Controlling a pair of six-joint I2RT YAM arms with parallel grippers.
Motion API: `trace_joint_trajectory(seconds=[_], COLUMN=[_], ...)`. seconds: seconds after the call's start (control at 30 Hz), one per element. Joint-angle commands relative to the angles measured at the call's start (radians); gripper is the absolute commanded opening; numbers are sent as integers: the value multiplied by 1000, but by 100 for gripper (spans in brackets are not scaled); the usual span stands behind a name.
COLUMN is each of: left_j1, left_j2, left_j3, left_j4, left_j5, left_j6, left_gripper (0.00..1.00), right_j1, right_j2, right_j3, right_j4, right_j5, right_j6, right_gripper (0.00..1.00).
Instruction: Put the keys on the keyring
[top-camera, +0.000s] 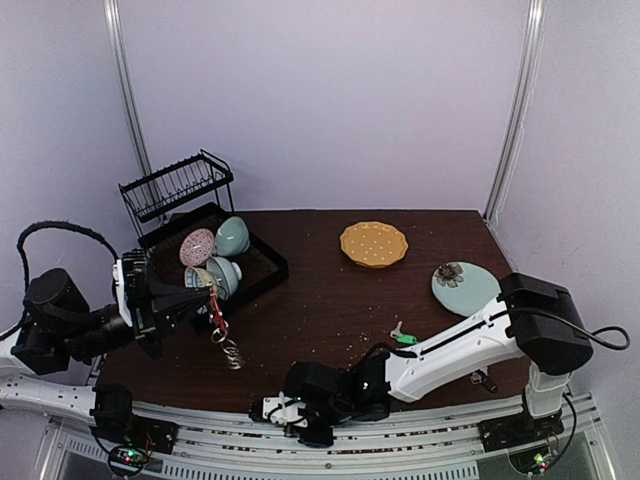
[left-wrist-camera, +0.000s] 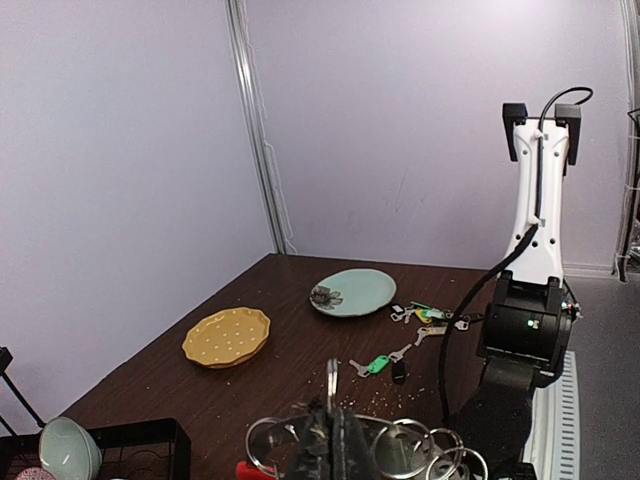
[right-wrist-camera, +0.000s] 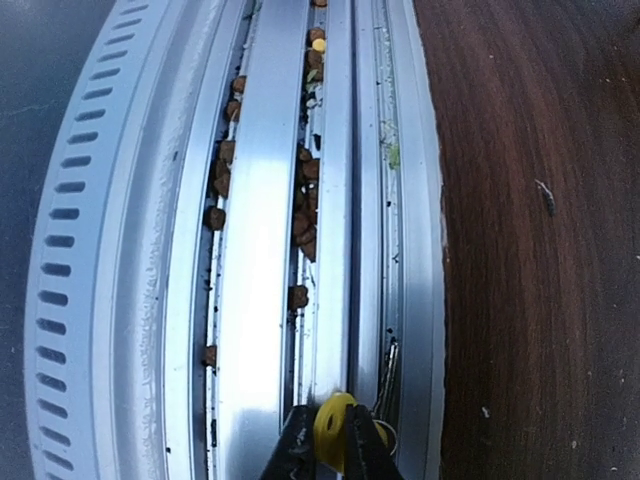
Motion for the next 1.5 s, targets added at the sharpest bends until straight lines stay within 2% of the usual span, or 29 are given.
trace_joint_trajectory(seconds=[0.0, 0.1, 0.27, 0.5, 0.7, 0.83, 0.9, 1.0, 1.03, 1.17, 1.33, 1.47], left_j1=[0, 0, 0, 0, -1, 0, 0, 0, 0, 0, 0, 0], left_j2=[-53, -50, -48, -31, 33, 50, 52, 49, 47, 38, 29, 39], left_j3=[42, 44, 45, 51, 65, 71, 71, 71, 71, 71, 66, 55], left_j4=[45, 45, 46, 46, 46, 53, 57, 60, 59, 56, 48, 48], left_j5=[-2, 0, 4, 8, 22, 28, 24, 25, 27, 31, 26, 24], left_j6=[-3, -3, -3, 9, 19, 36, 38, 35, 34, 29, 31, 29], left_gripper=[0, 0, 0, 0, 0, 0, 0, 0, 0, 0, 0, 0], right_j1=[-6, -14, -40, -250, -399, -408, -388, -316, -313, -344, -392, -432], right_j2=[28, 13, -85, -312, -386, -454, -452, -431, -423, -448, -428, -395], right_j3=[4, 17, 58, -101, -239, -259, -202, -131, -129, -199, -252, -365], right_j4=[-22, -25, -31, 145, 296, 451, 395, 219, 215, 356, 327, 410], right_j5=[10, 17, -54, -270, -378, -436, -459, -404, -412, -395, -382, -400], right_j6=[14, 22, 62, 288, 498, 558, 511, 354, 359, 478, 545, 650], right_gripper=[7, 0, 0, 0, 0, 0, 0, 0, 0, 0, 0, 0])
